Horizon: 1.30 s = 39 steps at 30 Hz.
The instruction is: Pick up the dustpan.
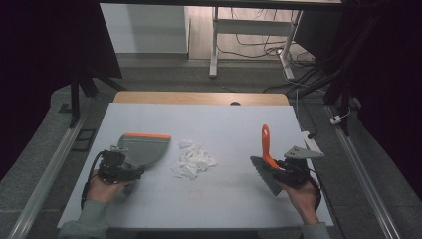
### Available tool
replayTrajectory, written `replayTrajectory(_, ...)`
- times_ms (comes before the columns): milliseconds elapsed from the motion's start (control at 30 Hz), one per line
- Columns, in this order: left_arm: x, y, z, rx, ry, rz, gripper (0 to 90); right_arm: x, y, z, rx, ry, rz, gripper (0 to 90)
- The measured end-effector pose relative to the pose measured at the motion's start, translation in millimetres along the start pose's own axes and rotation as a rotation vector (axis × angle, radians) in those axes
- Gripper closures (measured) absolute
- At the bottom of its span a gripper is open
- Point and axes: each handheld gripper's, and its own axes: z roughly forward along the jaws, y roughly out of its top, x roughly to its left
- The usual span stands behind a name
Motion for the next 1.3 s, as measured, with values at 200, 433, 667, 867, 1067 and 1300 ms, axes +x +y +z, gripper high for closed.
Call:
replayTrajectory(200,-0.3,-4.9,6.3,0.016,0.013,-0.015,13.1,0.3,-1.1,0.6,0.007,-0.004,0.001,70.2)
replayTrajectory(433,0.7,-9.2,12.1,0.038,0.016,-0.025,12.8,0.8,-1.4,2.3,0.016,-0.006,-0.002,70.2)
replayTrajectory(667,3.8,-10.4,17.4,0.036,0.004,-0.046,14.4,1.5,-1.5,3.6,0.019,-0.006,-0.004,70.2)
replayTrajectory(867,4.0,-10.4,21.8,0.031,0.0,-0.06,19.3,1.5,-1.4,3.5,0.019,-0.006,-0.005,70.1)
replayTrajectory(1067,5.7,-9.9,27.9,0.032,-0.018,-0.078,27.4,1.6,-1.4,3.6,0.019,-0.006,-0.005,70.2)
replayTrajectory(1300,7.4,-8.4,32.3,0.022,-0.019,-0.094,38.0,1.6,-1.4,3.9,0.022,-0.006,-0.005,70.2)
